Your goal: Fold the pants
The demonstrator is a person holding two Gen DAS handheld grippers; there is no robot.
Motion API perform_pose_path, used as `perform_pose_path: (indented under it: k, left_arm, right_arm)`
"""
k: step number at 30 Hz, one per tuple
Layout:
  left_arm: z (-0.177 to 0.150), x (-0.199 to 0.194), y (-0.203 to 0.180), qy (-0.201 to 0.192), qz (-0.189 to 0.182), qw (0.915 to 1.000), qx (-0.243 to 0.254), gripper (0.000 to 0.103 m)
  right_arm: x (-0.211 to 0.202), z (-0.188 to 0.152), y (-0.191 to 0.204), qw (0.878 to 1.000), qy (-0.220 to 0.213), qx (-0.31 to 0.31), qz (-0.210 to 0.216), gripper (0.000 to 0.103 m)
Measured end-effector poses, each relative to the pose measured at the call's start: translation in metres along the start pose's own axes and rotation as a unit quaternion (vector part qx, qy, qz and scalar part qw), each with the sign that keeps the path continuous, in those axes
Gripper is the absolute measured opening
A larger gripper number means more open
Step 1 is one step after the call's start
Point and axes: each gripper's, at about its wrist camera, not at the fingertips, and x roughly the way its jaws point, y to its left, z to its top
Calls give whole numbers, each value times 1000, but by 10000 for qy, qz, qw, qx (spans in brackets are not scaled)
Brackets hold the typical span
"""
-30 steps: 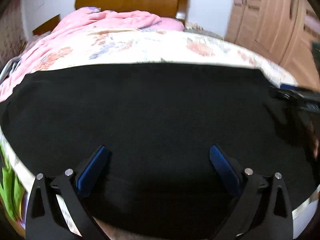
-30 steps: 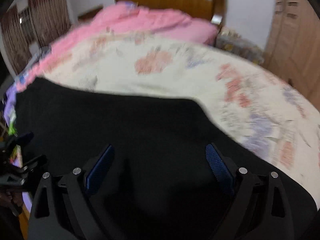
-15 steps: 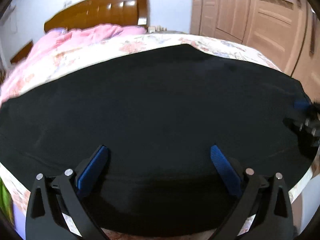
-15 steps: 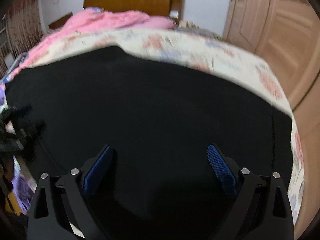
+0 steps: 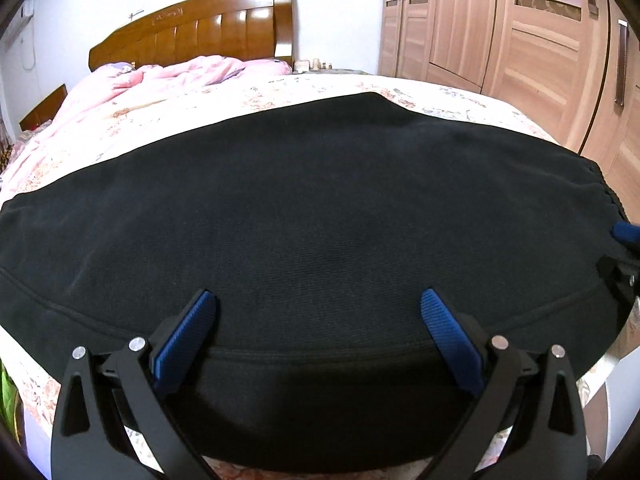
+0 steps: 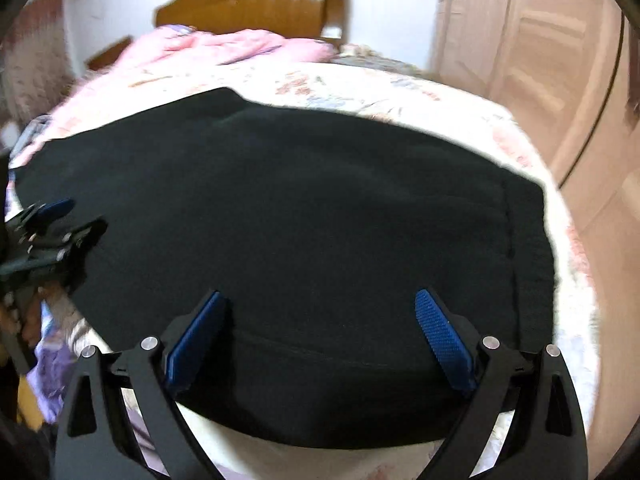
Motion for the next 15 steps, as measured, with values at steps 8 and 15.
perform_pose_path:
  k: [8,15]
  left_arm:
    - [-20,-54,137,-627,-546,9750,-2061,101]
    - [-103,-122,313,-1306,-404,8995,-4149,101]
  right_arm:
    - [13,53,130,9889,-367,-1112,917,93]
    - [39,89,300,9454,-530,-2049,2479,93]
